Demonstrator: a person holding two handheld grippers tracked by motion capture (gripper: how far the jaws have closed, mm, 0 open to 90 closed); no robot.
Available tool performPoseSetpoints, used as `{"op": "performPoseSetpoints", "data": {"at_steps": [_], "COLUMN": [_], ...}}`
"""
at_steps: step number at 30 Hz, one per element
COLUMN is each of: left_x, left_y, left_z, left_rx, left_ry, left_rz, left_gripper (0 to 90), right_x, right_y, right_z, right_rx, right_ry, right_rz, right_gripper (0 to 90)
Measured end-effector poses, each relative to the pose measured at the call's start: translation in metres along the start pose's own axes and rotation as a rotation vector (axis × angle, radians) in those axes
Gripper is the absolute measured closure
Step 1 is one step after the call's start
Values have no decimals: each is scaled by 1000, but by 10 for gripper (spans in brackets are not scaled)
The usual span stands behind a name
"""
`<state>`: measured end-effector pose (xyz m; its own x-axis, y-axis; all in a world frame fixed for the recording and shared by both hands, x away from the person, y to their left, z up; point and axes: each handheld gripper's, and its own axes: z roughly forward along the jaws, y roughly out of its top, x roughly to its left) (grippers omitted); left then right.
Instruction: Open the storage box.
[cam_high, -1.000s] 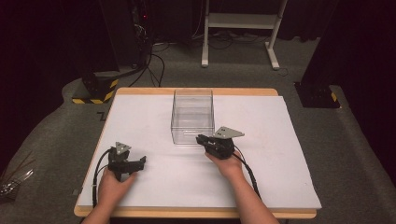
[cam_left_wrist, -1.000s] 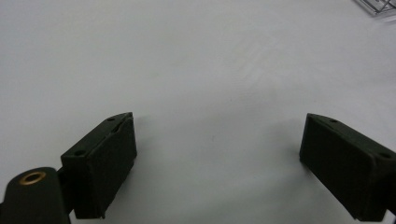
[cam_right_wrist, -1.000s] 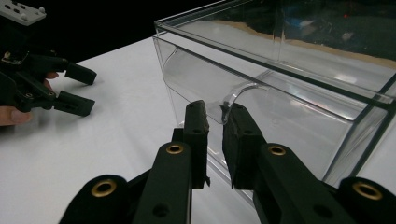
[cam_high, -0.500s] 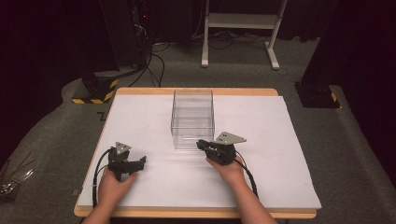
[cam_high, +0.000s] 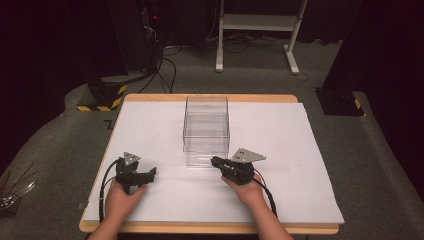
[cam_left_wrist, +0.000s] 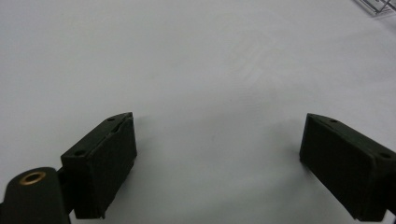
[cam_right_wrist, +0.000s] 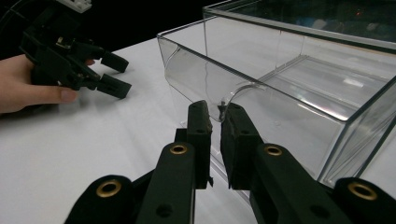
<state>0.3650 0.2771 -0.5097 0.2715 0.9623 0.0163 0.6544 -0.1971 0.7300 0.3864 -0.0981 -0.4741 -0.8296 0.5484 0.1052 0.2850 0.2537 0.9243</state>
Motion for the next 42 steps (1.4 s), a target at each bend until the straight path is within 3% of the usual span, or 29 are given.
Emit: {"op": "performPoseSetpoints", "data": {"at_steps": [21, 42], "left_x": [0, -1], "left_y": [0, 0], "left_z": [0, 0], "left_rx": [0, -3], "left_ry": [0, 1], "left_rz": [0, -5], "left_gripper": [114, 113], "right_x": [31, 43], "right_y": [-15, -26], "right_z": [-23, -43], "right_rx": [31, 26], "right_ry": [41, 86], "right_rz": [-28, -26], "right_gripper": [835, 834]}}
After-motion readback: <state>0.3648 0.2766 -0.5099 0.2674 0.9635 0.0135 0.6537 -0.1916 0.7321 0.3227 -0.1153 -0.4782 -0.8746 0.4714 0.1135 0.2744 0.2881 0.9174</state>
